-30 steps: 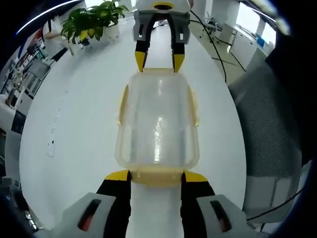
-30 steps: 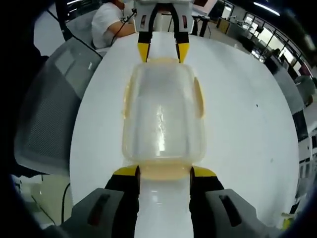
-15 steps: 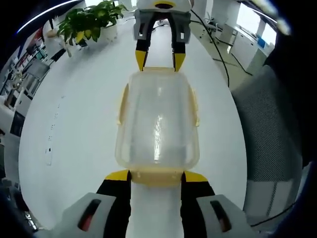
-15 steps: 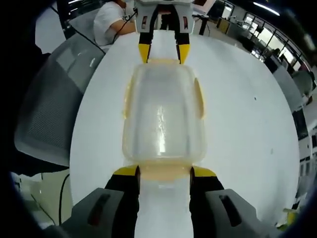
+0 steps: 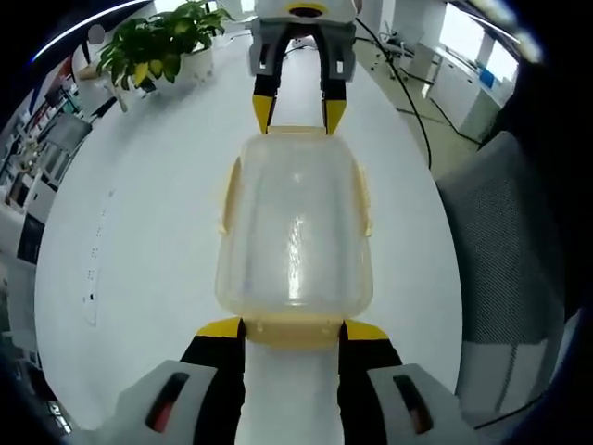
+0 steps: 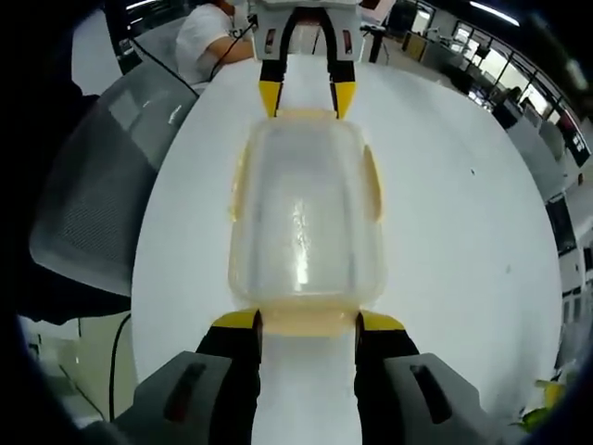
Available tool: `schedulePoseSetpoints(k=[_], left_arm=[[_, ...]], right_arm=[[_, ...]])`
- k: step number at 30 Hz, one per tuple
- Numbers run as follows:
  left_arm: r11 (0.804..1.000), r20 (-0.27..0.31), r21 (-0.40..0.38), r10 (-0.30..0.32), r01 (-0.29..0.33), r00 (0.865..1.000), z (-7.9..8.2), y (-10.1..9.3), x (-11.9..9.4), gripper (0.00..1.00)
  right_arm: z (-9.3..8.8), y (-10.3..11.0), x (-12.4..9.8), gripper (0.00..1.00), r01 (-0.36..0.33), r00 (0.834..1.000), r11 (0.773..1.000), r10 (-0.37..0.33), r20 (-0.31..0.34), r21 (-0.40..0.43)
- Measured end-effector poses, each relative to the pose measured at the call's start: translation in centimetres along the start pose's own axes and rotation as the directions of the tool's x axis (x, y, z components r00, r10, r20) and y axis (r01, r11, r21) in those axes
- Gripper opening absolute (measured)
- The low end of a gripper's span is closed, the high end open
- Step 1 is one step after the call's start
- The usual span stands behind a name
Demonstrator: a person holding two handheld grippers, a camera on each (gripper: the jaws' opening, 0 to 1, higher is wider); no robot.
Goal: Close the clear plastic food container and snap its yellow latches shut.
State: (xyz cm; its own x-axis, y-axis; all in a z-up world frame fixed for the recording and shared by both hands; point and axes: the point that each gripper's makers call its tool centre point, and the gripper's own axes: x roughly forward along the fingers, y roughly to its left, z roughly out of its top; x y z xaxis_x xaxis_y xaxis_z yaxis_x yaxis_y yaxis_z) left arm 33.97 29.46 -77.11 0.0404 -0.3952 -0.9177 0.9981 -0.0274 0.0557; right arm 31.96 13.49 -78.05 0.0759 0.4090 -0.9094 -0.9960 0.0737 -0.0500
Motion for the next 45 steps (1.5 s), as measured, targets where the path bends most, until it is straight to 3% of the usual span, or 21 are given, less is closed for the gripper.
schedulePoseSetpoints(k=[14,27,45], left_arm=[[1.000,0.012,0.009,-0.022,0.022,1.000,0.7,0.1,0.6,0.33],[1.000,-0.006,0.011,-0.024,0.024,1.000,0.1,-0.1,1.2,0.33],[0.999,-0.032,0.021,-0.042,0.043,0.999,-0.2,-0.5,1.9,0.33]], right_arm=[[-0.8,0.1,-0.2,0.36,0.012,1.000,1.000,-0.012,-0.008,0.020],[-0.8,0.3,0.3,0.36,0.029,0.999,0.999,-0.030,0.014,0.023],[-0.9,1.0,0.9,0.36,-0.025,0.999,0.999,0.024,0.029,0.040]])
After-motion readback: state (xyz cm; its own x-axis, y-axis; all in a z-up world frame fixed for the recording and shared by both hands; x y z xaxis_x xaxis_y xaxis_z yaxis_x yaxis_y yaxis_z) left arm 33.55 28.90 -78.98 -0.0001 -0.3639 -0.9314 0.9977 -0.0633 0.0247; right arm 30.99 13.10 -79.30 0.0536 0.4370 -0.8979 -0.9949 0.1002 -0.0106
